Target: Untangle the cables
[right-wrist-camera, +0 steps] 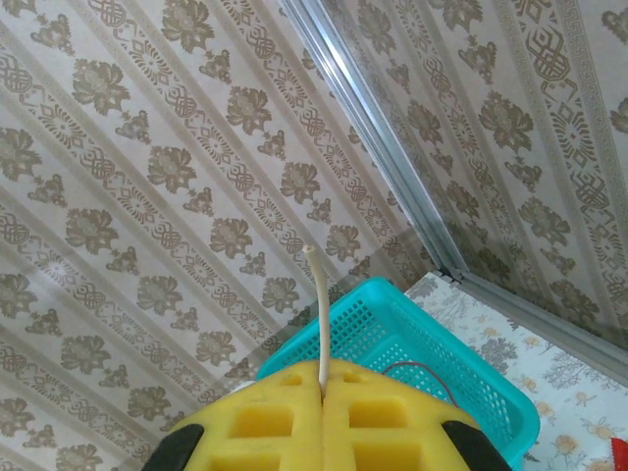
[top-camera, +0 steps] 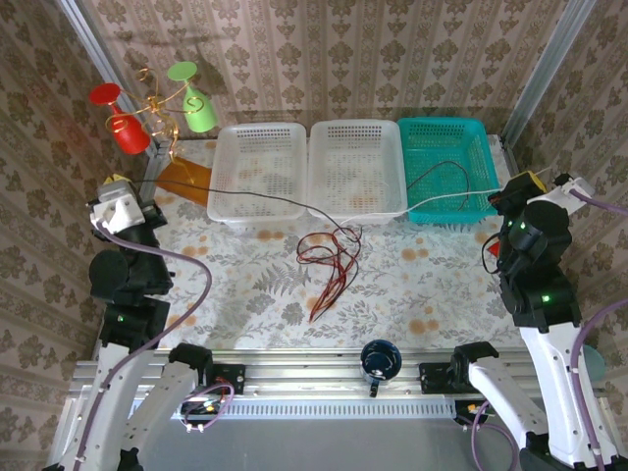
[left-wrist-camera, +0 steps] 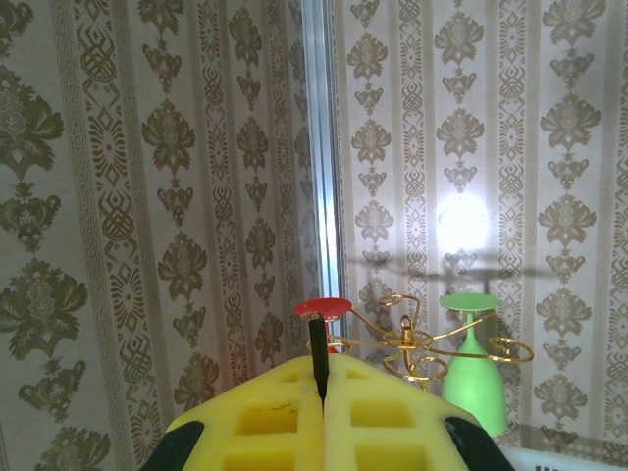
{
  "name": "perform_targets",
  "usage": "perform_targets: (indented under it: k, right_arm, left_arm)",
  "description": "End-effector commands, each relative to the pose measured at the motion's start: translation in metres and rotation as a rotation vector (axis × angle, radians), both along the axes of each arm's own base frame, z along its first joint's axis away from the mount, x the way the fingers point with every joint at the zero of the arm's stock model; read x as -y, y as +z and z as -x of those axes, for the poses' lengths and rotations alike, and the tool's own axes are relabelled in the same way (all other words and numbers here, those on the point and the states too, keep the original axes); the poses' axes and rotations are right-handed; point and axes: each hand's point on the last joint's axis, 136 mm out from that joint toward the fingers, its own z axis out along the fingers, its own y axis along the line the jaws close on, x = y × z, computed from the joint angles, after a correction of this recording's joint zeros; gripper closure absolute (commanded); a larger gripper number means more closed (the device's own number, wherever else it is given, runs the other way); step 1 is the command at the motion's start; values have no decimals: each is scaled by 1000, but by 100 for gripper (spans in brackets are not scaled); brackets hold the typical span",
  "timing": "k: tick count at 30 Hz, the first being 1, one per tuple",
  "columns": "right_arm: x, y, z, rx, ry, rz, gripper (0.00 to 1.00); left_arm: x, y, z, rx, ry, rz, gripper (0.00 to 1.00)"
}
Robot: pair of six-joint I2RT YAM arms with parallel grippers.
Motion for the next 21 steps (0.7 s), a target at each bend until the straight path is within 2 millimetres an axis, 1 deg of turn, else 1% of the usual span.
perform_targets:
  k: [1,3,6,11,16,18,19,21]
  right_arm:
    - [14,-2,8,-12,-86,3,100]
    - [20,-4,14,-25,-129,1,100]
    - [25,-10,18,-50,-160,13,100]
    - [33,-20,20,-102,-214,18,100]
    - [46,-24,28,-155,-310,78,100]
    - [50,-27,30,-168,-332,88,100]
    - [50,-30,29,-173,-329,87,100]
    - [43,-33,21,-170,-272,80,100]
  left_arm:
    - [-16,7,14,46,84,18,100]
    - [-28,11,25,85,153,30,100]
    - [-35,9,32,107,177,69,100]
    - [-40,-5,30,91,207,116,100]
    - [-45,1,33,87,257,66,100]
    - [-43,-1,30,67,248,59,100]
    - [-41,-4,27,54,236,59,100]
    - [-35,-11,20,26,185,60,100]
